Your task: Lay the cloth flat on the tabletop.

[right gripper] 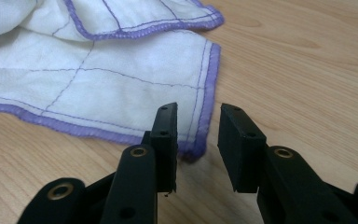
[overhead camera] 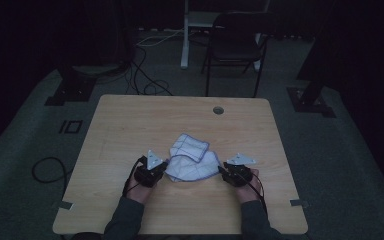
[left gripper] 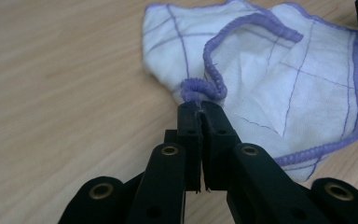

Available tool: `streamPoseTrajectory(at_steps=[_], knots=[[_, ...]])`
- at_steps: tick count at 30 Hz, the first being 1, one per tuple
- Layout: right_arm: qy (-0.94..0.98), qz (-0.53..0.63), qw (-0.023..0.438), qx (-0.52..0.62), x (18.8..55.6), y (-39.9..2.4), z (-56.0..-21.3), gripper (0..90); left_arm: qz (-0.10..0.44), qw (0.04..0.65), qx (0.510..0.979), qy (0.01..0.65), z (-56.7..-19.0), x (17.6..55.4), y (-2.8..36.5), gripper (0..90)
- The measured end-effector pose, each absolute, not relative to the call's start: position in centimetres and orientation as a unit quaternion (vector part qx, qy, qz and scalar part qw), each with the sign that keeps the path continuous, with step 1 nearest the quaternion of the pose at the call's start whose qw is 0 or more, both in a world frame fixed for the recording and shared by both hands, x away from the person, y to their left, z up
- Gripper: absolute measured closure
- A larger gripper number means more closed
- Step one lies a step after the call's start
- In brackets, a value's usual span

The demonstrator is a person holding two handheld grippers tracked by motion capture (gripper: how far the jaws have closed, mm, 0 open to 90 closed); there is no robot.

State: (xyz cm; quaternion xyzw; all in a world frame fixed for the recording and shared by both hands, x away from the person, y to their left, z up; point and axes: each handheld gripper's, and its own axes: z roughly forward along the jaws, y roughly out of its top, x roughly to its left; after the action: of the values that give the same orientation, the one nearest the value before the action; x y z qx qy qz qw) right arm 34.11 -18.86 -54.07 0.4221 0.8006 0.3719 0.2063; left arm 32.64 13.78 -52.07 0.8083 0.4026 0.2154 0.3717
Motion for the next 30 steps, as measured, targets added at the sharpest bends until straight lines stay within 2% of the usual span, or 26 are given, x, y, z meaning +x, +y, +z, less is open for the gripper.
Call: streamPoseTrajectory(at_steps=[21, 30], knots=[[0.812, 0.380, 0.201, 0.395, 33.5, -17.1, -54.2, 68.0, 0.196, 0.335, 0.789, 0.476, -53.1, 31.4, 19.1, 86.5], [0.820, 0.381, 0.195, 0.379, 33.2, -15.9, -54.4, 67.2, 0.181, 0.345, 0.766, 0.511, -52.8, 30.8, 22.2, 77.9]])
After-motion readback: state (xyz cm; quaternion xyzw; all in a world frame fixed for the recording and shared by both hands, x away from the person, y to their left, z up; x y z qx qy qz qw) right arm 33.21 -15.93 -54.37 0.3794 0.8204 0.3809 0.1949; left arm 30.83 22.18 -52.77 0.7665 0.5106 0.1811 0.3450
